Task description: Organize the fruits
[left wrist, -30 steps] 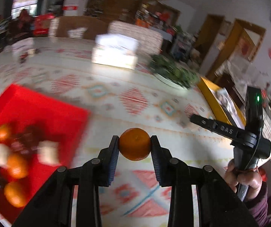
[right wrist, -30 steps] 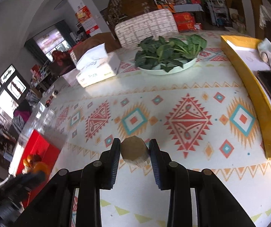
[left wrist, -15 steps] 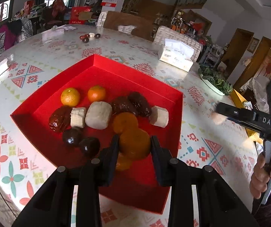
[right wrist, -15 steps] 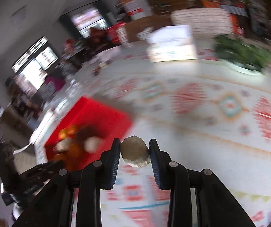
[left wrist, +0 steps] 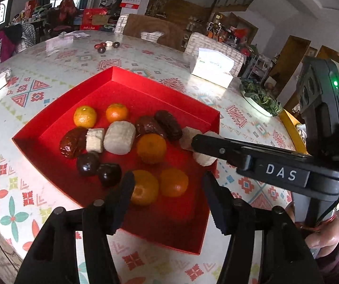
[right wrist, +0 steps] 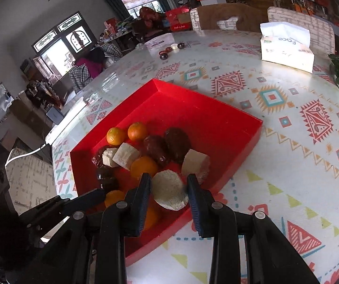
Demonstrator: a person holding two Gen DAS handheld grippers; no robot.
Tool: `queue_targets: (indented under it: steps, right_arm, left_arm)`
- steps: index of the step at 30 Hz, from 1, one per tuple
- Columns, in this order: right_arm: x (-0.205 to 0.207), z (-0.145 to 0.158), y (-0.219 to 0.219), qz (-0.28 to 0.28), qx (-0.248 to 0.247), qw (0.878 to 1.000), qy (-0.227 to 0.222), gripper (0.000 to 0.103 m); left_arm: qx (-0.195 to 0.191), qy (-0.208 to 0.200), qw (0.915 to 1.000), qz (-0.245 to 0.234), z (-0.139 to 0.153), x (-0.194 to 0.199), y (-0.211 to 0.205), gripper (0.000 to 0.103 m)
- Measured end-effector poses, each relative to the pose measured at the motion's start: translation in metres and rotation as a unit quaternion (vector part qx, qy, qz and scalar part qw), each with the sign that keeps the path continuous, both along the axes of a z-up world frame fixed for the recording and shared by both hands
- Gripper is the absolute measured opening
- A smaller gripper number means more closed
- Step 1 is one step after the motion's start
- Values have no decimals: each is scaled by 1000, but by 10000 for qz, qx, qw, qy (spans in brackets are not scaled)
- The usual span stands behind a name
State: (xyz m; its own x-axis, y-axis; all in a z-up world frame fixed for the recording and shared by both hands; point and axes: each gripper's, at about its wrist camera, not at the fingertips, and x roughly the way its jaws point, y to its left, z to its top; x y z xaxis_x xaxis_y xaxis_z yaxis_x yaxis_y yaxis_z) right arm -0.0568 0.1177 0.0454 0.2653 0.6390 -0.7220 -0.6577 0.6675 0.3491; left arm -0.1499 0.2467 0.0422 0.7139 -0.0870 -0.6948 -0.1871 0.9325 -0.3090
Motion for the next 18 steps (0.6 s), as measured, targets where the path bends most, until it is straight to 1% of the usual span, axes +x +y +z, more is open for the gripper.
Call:
queue_targets:
  steps: [2,3,5,7,9,11,12,13,14,15,16,18]
  right_arm:
    - [-1,3,-2,-63,3,10000,-54,35]
    - [-1,5,-4,-93,10,9999,-83,36]
    - [-1,9,-9,-153,51,9998,-148,38]
    - [0,11,-11,-160,115,9997,-138,41]
    - [2,10,-10,-124,197,9997,-31,41]
    - [1,8,-10,-129,302,9994,66,41]
    - [-1,9,-11,-149,316,9994,42,41]
    - [-4,11,-14,-198,317,9993,-41,41]
    - [-7,13,-17,-252,308,9991,-118,42]
    - [-10,15,-20,-319,279,9989,-189,45]
    - [-14,17,-25,-447,204,9983,-312,51]
    - [-21,21,-36,-652,94,9963,-554,57]
  left_arm:
    - [54,-22,10000,44,2,-1,0,61]
    - [102,-38,9999,70,3,-2,0,64]
    - [167,-90,9998,104,5,-3,-2,68]
    - [231,-115,9996,122,6,-3,-3,68]
    - [356,-129,9991,170,8,-5,-6,68]
    - [610,-159,9977,264,11,-7,-9,68]
    - [743,-176,9965,331,13,-8,-11,69]
    - [934,-207,9945,436,16,-9,-13,70]
    - [1236,-277,9901,602,20,-11,-17,75]
    - [1501,-347,9851,768,23,-12,-21,80]
    - [1769,-422,9788,942,26,-13,-25,83]
    - [2177,-586,9664,1235,32,-17,-32,92]
